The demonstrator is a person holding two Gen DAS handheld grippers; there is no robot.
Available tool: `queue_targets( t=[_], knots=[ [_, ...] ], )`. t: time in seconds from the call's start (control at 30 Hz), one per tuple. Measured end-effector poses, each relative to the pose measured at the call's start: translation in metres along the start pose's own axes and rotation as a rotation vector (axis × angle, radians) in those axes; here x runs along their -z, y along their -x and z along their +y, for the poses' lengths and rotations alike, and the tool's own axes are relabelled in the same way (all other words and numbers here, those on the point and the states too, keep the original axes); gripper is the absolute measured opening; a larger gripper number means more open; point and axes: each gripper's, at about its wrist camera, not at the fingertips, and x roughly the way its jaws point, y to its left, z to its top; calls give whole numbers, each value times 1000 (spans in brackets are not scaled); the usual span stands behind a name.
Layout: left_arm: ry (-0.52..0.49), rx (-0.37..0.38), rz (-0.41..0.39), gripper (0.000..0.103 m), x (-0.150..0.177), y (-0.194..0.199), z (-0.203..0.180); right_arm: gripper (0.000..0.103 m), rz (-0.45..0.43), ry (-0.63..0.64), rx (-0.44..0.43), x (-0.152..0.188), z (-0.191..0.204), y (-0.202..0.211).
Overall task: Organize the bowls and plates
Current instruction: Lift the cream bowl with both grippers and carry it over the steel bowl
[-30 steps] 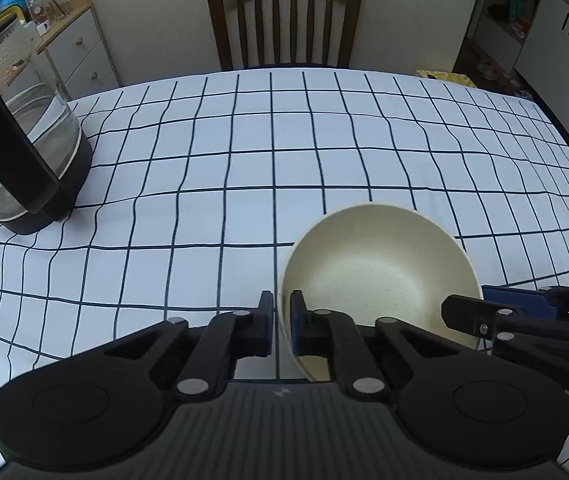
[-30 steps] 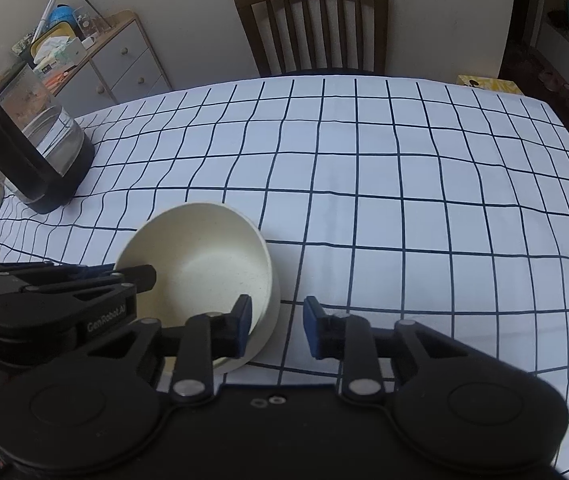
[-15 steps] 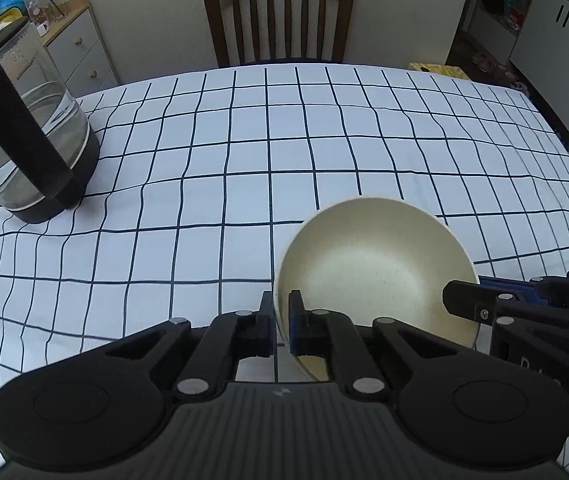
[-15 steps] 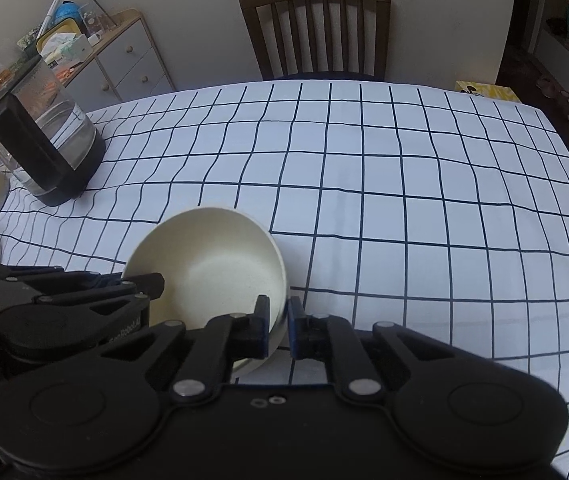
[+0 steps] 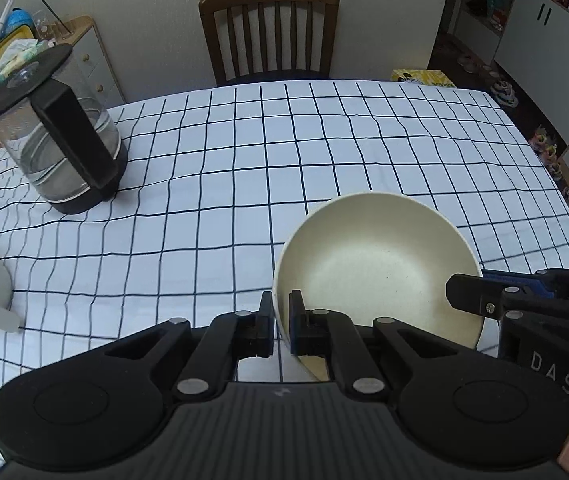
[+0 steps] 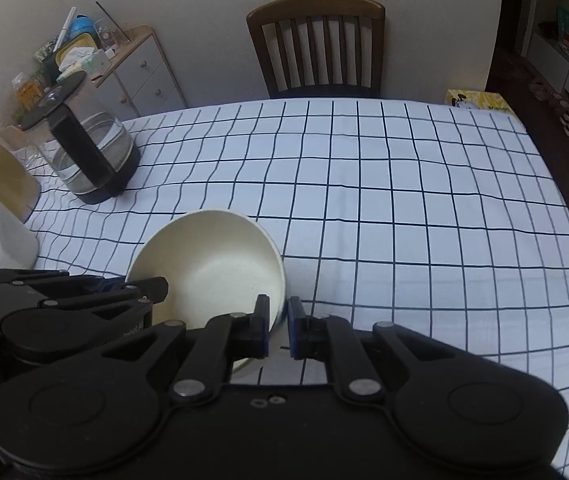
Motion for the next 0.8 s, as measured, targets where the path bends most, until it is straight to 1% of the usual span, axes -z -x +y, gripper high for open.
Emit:
queue_targets(
  t=[0.23,0.5,0.8],
  knots=[
    [-5,5,-18,6,26,46,6,10,-27,0,-8,21,17,44],
    [-43,-7,-42,6,66,96,11,10,-62,14,-18,56,42,91],
    [-78,-2,-53,6,111,133,23,11,-75,18,-34,97,67,129]
  ],
)
